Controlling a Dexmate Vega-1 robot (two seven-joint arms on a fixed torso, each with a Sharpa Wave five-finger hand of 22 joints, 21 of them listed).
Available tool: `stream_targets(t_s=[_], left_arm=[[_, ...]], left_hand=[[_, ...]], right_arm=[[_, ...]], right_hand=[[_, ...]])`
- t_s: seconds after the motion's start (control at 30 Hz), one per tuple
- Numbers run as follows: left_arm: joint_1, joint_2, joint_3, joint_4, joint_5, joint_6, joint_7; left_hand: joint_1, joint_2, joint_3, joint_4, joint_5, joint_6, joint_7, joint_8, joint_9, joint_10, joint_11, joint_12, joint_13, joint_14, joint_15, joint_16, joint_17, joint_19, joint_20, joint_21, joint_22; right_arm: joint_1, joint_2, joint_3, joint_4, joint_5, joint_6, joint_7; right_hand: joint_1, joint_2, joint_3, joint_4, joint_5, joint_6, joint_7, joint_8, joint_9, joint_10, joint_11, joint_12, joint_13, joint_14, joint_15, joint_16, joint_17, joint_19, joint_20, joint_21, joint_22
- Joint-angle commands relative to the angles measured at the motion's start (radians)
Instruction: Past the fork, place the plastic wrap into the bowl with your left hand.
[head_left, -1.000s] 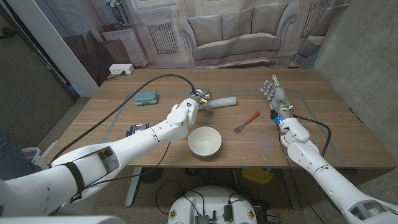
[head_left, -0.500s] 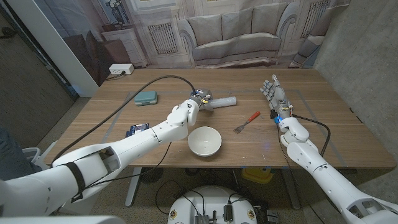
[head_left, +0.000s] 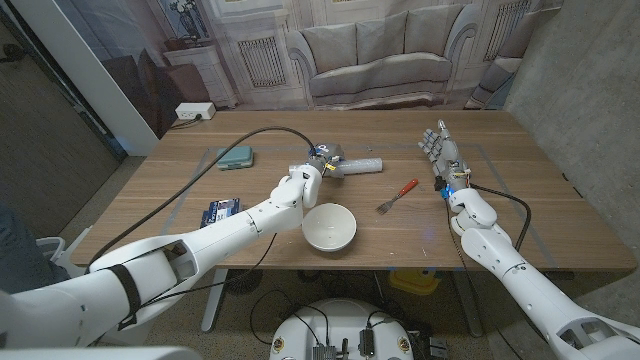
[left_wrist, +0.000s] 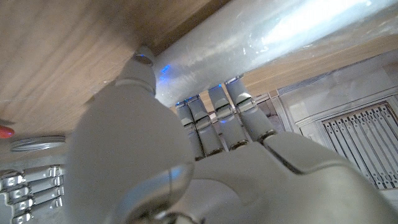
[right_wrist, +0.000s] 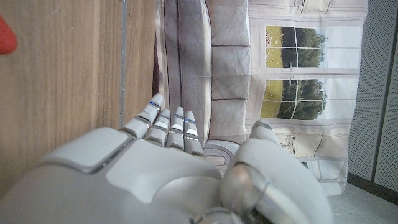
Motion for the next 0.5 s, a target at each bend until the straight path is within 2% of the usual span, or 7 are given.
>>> stream_targets(t_s=[0.03,0.13,0.5], left_arm=[[-0.001,-0.026,0.004,0.056,-0.023,-0.036,0.062],[-0.004,-0.024,0.004,0.051,-0.024,-0.032,0.060],[-0.001,0.008,-0.013,-0.016,-0.036,-0.017,0.031]], left_hand=[[0.059,0.024,0.023,-0.002,-0.021,0.122,0.003,0.002,0.002,0.046,0.012,-0.013,0.003,0.069,-0.133,-0.004,0.001,0.047,-0.052,0.020,0.001],[0.081,0.028,0.031,-0.003,-0.035,0.164,0.002,0.002,0.002,0.085,0.010,-0.015,0.004,0.105,-0.133,-0.007,0.002,0.074,-0.054,0.029,0.000],[0.093,0.032,0.036,0.001,-0.048,0.183,0.008,-0.004,0.003,0.103,0.006,-0.024,0.005,0.131,-0.133,-0.011,0.002,0.091,-0.056,0.035,0.000]], right_arm=[[0.001,-0.008,0.000,-0.010,-0.004,-0.014,-0.009],[0.000,-0.009,0.001,-0.014,-0.003,-0.016,-0.011],[-0.003,-0.013,0.002,-0.027,-0.009,-0.019,-0.021]], right_hand=[[0.002,0.006,0.000,-0.001,-0.001,0.010,0.002,-0.003,0.002,0.003,0.004,0.000,0.001,0.004,0.006,-0.004,0.002,0.011,-0.011,-0.004,0.005],[0.002,0.006,0.000,-0.002,-0.001,0.009,0.002,-0.003,0.003,0.002,0.003,-0.001,0.001,0.005,0.008,-0.004,0.002,0.012,-0.011,-0.005,0.005],[0.002,0.007,-0.001,-0.003,0.000,0.011,0.003,-0.003,0.003,0.004,0.004,0.000,0.001,0.004,0.007,-0.004,0.002,0.013,-0.011,-0.008,0.005]])
